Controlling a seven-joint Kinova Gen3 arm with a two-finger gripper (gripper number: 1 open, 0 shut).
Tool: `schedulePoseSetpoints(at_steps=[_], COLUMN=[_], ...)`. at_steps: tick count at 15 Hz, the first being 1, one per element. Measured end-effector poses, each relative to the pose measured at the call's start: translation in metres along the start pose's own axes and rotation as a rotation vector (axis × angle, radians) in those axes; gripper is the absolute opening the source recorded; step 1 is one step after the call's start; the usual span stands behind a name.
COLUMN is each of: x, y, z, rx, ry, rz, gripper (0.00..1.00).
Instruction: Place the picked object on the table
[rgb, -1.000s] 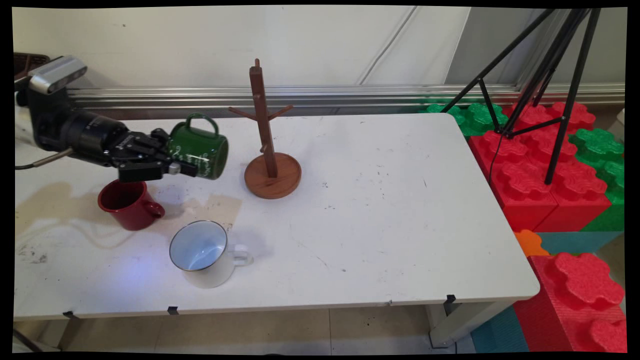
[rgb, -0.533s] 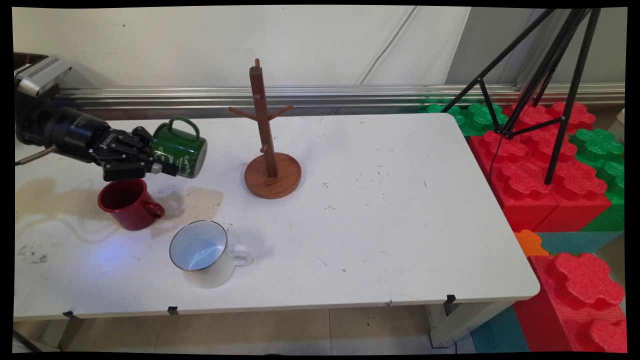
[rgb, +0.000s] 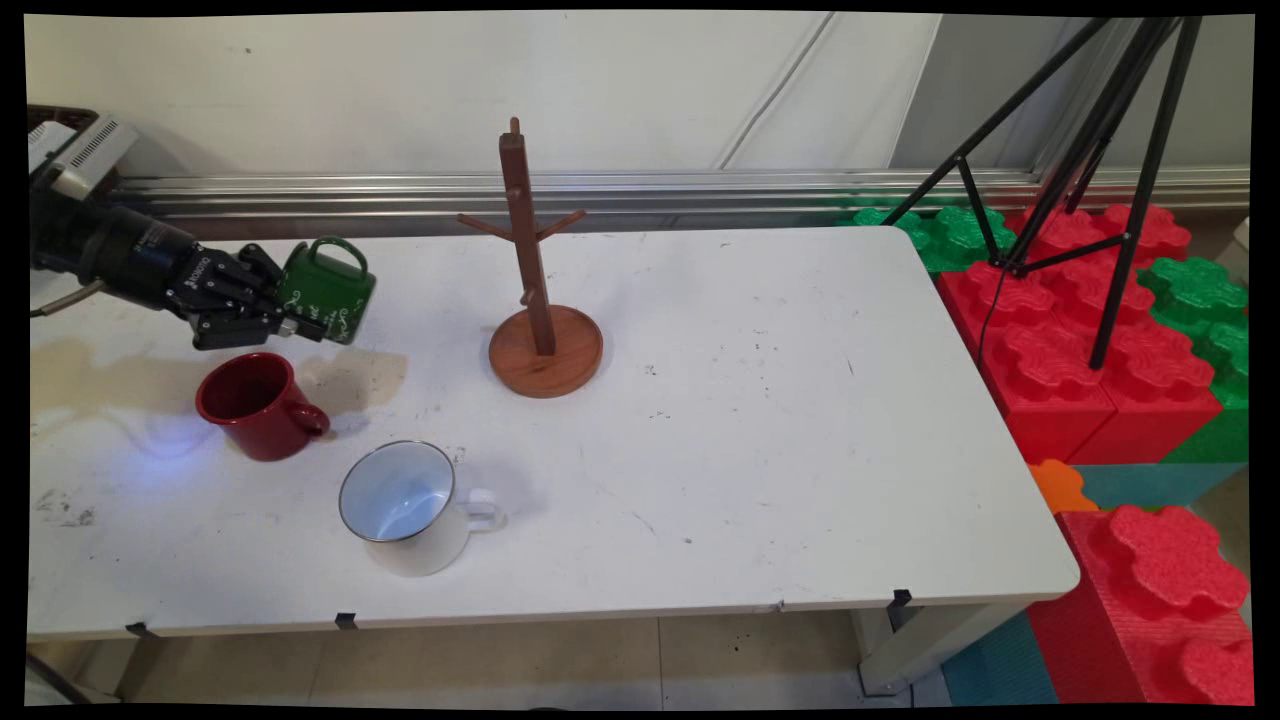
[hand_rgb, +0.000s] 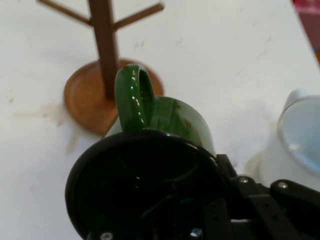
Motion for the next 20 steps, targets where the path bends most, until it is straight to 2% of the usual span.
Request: schedulePoseSetpoints(at_steps=[5,11,16,20], x=[-0.012,-0.027,-0.04,-0.048], y=[-0.024,-0.05,-0.065,-0.069], z=[-0.011,-0.021,-0.023,-0.022], rx=[0.061,0.113,0.123,0.115], ry=[-0.105,-0.225,-0.32,-0.372], rz=[0.045,0.115,0.192,0.24], gripper=[0.0,0.0,0.0,0.0])
